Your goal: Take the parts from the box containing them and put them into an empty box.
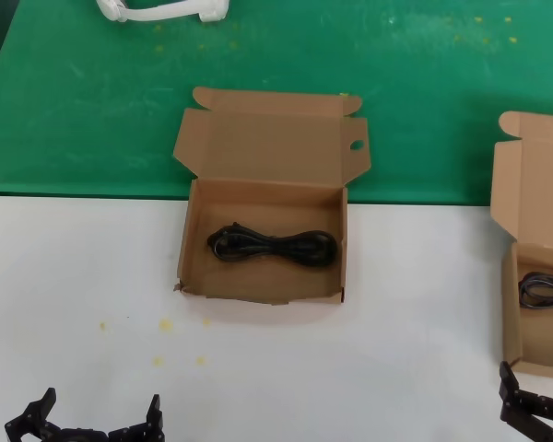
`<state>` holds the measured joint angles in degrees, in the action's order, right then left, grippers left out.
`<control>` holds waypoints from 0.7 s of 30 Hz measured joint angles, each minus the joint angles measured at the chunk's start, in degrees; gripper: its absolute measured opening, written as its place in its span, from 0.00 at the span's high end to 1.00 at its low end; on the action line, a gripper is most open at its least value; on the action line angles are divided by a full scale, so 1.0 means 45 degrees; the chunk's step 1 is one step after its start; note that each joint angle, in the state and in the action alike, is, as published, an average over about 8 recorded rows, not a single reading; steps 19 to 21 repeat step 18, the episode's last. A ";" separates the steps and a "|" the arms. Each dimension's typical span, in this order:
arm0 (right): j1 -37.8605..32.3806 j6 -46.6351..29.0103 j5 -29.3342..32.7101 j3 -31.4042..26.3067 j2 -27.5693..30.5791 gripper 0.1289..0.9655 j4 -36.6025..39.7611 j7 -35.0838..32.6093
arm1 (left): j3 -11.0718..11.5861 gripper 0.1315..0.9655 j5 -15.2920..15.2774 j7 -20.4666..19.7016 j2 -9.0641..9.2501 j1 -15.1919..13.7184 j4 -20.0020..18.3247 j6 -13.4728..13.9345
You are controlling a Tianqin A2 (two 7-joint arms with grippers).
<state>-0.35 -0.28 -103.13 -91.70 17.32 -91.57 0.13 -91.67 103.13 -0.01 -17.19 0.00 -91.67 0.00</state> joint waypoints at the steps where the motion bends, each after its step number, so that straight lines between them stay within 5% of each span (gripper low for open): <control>1: 0.0007 0.0006 0.0000 0.0001 -0.0003 0.00 -0.0002 -0.0003 | 0.0000 0.00 0.0000 0.0000 0.0000 0.0000 0.0000 0.0000; 21: 0.0060 0.0049 -0.0001 0.0005 -0.0022 0.00 -0.0018 -0.0023 | 0.0000 0.00 0.0000 0.0000 0.0000 0.0000 0.0000 0.0000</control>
